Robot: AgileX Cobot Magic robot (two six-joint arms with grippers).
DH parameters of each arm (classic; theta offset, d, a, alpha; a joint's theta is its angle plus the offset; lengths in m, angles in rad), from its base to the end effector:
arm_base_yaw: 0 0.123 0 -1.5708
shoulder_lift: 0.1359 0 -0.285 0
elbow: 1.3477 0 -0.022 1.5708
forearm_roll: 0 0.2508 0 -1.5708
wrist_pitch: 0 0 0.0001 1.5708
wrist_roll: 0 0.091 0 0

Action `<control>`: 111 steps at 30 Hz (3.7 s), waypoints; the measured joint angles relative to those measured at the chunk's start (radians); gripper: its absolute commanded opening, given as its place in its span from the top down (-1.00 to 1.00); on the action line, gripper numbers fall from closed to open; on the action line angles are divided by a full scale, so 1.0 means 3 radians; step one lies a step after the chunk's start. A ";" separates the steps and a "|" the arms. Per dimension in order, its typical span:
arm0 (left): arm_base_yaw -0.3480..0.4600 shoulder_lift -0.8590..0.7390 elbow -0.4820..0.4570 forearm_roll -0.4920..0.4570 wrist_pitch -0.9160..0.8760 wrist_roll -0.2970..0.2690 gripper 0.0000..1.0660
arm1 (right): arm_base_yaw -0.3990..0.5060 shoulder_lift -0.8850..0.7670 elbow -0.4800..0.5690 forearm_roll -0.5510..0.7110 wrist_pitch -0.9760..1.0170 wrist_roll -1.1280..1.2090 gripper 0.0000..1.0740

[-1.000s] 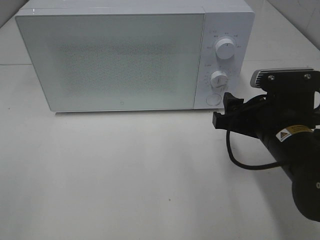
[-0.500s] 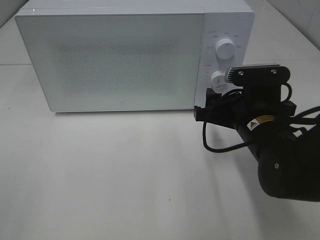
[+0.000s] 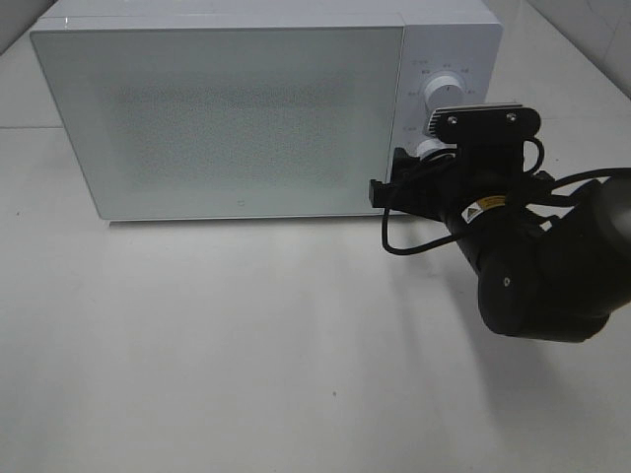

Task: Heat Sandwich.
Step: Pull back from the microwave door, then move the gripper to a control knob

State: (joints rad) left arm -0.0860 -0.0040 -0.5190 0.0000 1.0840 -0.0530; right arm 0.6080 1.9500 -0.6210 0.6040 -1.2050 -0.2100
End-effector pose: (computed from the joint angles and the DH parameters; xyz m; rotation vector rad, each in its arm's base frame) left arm -0.0086 0.0007 0.2806 0.0338 2.0454 -0.0868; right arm 0.2894 0.1426 0.1325 -0.0590 1.6601 0.0165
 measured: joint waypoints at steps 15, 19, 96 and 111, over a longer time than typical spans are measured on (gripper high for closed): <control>0.0000 0.0000 0.0000 0.0000 0.0000 0.0000 -0.83 | -0.0167 0.0213 -0.0247 -0.0133 -0.0010 0.0070 -0.40; 0.0000 0.0000 0.0000 0.0000 0.0000 0.0000 -0.83 | -0.0190 0.0293 -0.0247 -0.0137 -0.0010 0.0117 -0.40; 0.0000 0.0000 0.0000 0.0000 0.0000 0.0000 -0.83 | -0.0197 0.0297 -0.0247 -0.0087 0.0010 0.4397 0.82; 0.0000 0.0000 0.0000 0.0000 0.0000 0.0000 -0.83 | -0.0197 0.0300 -0.0243 -0.0080 0.0017 0.5693 0.80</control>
State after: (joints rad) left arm -0.0860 -0.0040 -0.5190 0.0000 1.0840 -0.0530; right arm 0.5490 2.0400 -0.6940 0.5800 -1.2000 1.4980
